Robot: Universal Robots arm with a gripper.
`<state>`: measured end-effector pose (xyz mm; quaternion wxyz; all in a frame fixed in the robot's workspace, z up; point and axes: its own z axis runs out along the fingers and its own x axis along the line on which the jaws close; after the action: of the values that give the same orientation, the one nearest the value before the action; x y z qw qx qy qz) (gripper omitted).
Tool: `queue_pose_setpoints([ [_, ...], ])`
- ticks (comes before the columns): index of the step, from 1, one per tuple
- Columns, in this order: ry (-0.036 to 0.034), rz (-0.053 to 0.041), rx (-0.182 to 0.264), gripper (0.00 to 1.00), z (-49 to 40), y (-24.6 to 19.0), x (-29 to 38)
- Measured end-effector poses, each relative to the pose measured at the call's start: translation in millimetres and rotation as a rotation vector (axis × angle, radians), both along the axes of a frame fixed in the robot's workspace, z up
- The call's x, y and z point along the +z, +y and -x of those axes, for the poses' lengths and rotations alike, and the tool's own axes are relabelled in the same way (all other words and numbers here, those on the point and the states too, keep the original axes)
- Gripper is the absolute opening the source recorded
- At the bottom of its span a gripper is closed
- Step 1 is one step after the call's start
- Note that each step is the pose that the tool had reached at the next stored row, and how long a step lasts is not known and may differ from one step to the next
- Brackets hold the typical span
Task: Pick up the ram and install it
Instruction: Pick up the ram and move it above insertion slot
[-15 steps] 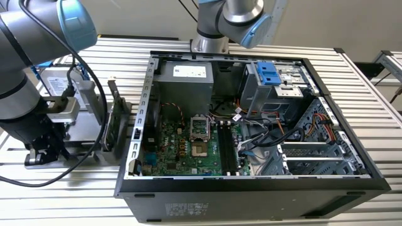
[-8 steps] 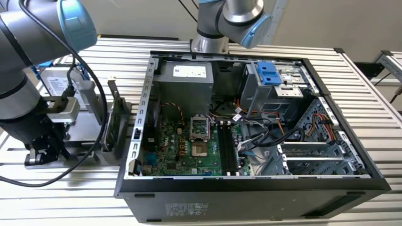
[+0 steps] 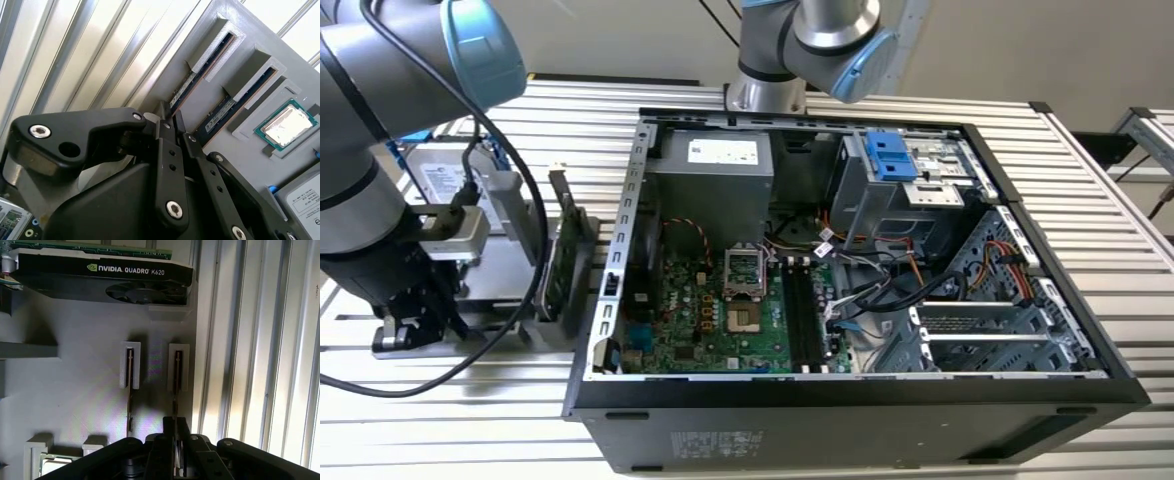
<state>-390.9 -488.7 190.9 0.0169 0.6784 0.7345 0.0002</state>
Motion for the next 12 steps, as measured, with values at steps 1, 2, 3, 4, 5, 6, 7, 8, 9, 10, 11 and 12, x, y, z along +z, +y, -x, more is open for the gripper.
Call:
queue_pose_setpoints([
  [1,0.0001,0.0001,0.000,0.00,0.0,0.0,0.0],
  [2,0.0000,0.0000,0.000,0.00,0.0,0.0,0.0],
  [3,0.0000,0.0000,0.000,0.00,0.0,0.0,0.0],
  [4,0.0001,0.0000,0.000,0.00,0.0,0.0,0.0],
  [5,0.0000,0.0000,0.000,0.00,0.0,0.0,0.0],
  [6,0.0000,0.0000,0.000,0.00,0.0,0.0,-0.1],
  [7,0.0000,0.0000,0.000,0.00,0.0,0.0,-0.1],
  [8,0.0000,0.0000,0.000,0.00,0.0,0.0,-0.1],
  [9,0.0000,0.0000,0.000,0.00,0.0,0.0,-0.1],
  [10,0.0000,0.0000,0.000,0.00,0.0,0.0,-0.1],
  [11,0.0000,0.0000,0.000,0.00,0.0,0.0,-0.1],
  [12,0.0000,0.0000,0.000,0.00,0.0,0.0,-0.1],
])
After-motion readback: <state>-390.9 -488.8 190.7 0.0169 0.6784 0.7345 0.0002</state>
